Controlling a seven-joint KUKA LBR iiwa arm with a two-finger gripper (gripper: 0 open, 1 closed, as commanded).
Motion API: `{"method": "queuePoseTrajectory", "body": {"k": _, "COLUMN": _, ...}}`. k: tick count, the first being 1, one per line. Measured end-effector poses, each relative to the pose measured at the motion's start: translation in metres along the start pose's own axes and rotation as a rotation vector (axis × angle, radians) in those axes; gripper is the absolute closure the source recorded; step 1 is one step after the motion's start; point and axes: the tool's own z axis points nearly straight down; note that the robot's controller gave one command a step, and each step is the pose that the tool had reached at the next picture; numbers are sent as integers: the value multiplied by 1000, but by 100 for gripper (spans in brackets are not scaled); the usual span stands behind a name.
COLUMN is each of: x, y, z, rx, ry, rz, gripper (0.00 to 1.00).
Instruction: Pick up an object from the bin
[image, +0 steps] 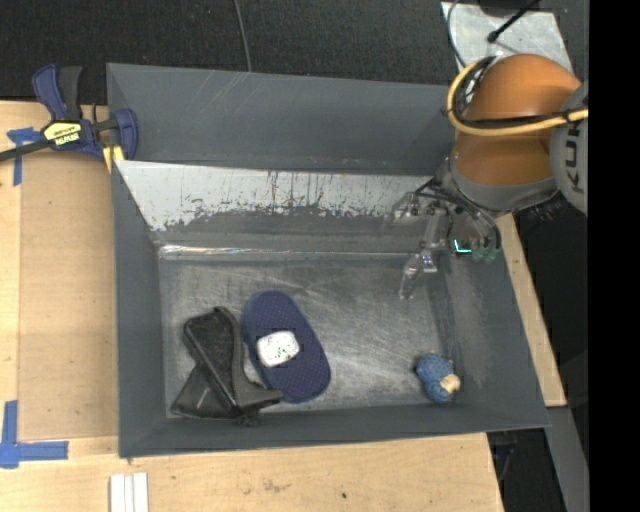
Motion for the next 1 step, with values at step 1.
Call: {"method": "queuePoseTrajectory", "body": {"k": 1, "x": 58, "y": 101, "z": -8, "rx": -2, "ry": -5, "rz": -263, "gripper": 0}}
